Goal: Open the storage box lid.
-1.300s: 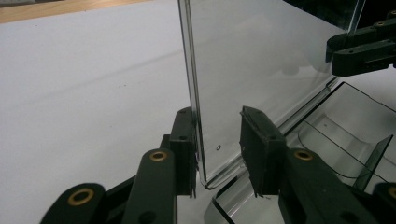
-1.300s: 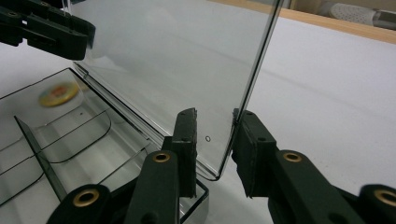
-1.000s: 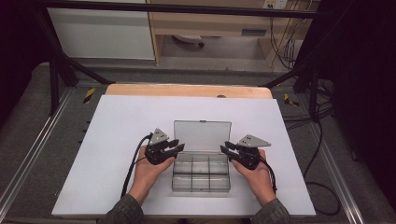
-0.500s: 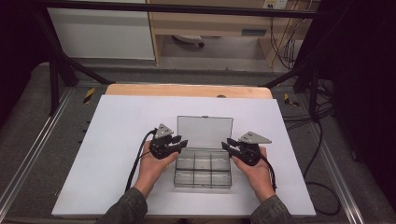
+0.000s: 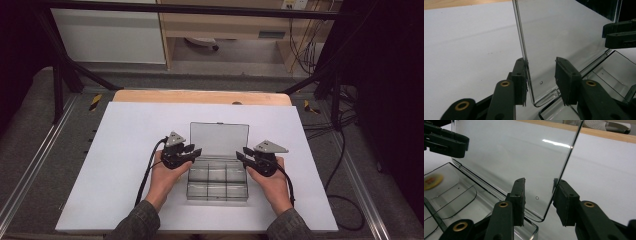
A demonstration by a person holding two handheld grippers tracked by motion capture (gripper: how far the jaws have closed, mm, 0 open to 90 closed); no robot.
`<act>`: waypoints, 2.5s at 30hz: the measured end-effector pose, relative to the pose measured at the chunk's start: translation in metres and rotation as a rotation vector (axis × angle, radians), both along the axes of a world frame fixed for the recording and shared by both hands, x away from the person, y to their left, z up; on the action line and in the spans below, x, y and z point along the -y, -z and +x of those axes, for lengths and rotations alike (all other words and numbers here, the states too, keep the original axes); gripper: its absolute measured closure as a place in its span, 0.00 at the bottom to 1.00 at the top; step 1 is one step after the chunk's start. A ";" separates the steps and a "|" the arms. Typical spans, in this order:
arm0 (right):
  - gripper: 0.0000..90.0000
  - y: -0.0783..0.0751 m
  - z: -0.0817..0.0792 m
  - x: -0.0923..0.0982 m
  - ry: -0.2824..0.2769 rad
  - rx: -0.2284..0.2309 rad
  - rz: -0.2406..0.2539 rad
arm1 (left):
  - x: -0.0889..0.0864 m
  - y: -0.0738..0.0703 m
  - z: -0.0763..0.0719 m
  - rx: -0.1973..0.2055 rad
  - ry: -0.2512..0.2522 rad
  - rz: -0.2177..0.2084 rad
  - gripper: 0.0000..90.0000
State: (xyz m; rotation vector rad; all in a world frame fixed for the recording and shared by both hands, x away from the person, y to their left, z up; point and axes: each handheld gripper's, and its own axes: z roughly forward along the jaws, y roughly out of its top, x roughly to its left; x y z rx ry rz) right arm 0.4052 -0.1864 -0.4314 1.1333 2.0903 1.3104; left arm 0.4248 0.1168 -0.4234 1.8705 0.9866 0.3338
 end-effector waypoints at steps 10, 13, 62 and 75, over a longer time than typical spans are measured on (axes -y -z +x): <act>0.66 0.002 0.002 -0.001 -0.002 -0.010 0.005 | 0.001 0.001 0.004 -0.016 0.001 -0.008 0.67; 0.65 0.003 0.003 0.000 -0.005 -0.011 0.007 | 0.001 0.001 0.005 -0.018 -0.001 -0.011 0.67; 0.55 -0.001 0.013 -0.008 0.014 -0.049 0.033 | 0.006 -0.001 0.006 -0.079 -0.035 0.012 0.62; 0.54 0.000 0.013 -0.008 0.034 -0.066 0.043 | 0.008 -0.001 0.010 -0.080 -0.030 0.023 0.60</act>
